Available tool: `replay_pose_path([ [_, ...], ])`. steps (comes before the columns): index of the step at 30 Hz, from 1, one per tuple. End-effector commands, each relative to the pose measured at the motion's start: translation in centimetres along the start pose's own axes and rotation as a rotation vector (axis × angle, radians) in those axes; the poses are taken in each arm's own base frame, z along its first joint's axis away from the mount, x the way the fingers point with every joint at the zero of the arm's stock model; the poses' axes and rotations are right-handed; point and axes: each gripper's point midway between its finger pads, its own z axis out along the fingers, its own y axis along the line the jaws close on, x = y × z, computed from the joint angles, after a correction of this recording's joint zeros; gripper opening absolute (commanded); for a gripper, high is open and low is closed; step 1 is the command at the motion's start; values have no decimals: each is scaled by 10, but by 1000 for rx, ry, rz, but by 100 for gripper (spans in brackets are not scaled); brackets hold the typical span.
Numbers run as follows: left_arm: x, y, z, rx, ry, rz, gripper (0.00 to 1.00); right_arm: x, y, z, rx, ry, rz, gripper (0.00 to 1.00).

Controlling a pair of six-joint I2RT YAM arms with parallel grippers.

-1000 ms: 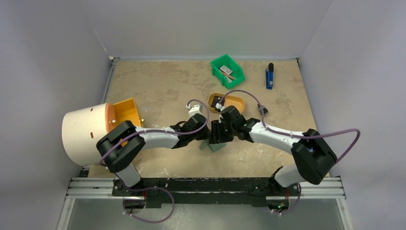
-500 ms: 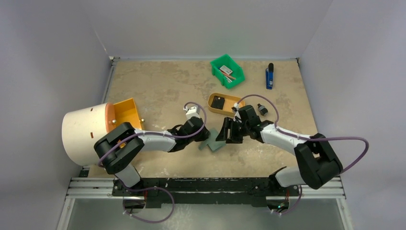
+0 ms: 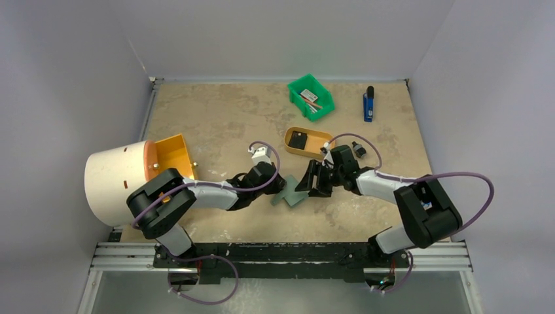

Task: Put the credit cards into the card holder
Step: Pick up the card holder from the center of the board.

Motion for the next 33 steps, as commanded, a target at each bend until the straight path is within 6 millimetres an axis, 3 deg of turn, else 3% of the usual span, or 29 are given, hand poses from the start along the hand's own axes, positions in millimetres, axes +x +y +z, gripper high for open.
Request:
replay_pose_path([
  [1, 25, 52, -6, -151, 76, 72, 0, -15, -7, -8, 32, -92, -30, 69],
  [4, 27, 55, -7, -154, 77, 70, 0, -20, -9, -11, 46, -117, -79, 69],
  [11, 28, 55, -6, -153, 79, 68, 0, -12, -3, 5, -55, -40, -123, 65],
  [20, 34, 61, -4, -164, 88, 61, 0, 12, 4, 15, -194, 66, -78, 60],
  [27, 37, 64, -5, -165, 91, 48, 0, 37, -1, 25, -239, 159, 0, 58],
  [33, 37, 64, -6, -163, 89, 45, 0, 42, -5, 34, -239, 171, 66, 32],
])
